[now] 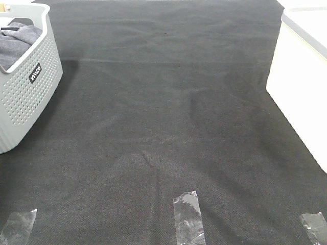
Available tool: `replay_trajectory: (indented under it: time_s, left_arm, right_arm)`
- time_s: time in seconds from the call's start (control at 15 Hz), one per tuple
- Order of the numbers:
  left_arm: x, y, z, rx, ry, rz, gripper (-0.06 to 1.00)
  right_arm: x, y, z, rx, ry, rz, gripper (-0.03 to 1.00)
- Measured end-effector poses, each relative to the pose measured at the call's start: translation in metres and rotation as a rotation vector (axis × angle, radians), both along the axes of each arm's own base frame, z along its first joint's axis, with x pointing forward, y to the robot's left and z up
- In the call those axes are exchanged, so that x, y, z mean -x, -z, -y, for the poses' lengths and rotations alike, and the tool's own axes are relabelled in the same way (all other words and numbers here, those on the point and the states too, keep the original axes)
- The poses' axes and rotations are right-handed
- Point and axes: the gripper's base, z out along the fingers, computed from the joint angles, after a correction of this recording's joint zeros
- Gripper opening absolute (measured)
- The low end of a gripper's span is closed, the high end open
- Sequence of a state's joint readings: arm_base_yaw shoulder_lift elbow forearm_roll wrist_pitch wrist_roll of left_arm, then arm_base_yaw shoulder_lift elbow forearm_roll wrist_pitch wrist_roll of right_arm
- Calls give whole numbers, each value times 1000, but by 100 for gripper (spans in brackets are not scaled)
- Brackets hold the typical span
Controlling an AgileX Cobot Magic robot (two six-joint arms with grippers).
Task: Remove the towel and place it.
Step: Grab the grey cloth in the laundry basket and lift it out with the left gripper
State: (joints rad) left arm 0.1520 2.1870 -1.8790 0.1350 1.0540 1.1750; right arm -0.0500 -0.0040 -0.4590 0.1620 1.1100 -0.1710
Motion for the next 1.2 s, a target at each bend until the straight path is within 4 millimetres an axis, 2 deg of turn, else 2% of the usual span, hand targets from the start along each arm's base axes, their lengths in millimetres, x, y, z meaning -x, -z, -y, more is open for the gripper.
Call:
replay_trajectory:
  time_s: [0.13, 0.27, 0.33, 0.67, 0.8, 0.87, 1.2]
  left_arm:
    - [-1, -4, 0, -1, -1, 7, 40]
    - [-3, -15, -1, -2, -5, 20, 11]
    - [-2, -18, 0, 5, -12, 7, 3]
    - [2, -18, 1, 24, -57, -42, 0]
    - [4, -28, 5, 27, -67, -21, 0]
    - [7, -41, 9, 27, -75, 8, 0]
    - [49, -146, 29, 49, -129, 260, 0]
  right_arm:
    - [0, 0, 0, 0, 0, 0, 77]
    - [0, 0, 0, -1, -1, 0, 77]
    - [0, 0, 0, -1, -1, 0, 77]
    - [0, 0, 0, -1, -1, 0, 77]
    - [0, 0, 0, -1, -1, 0, 77]
    - [0, 0, 0, -1, -1, 0, 77]
    - [0, 0, 0, -3, -2, 0, 77]
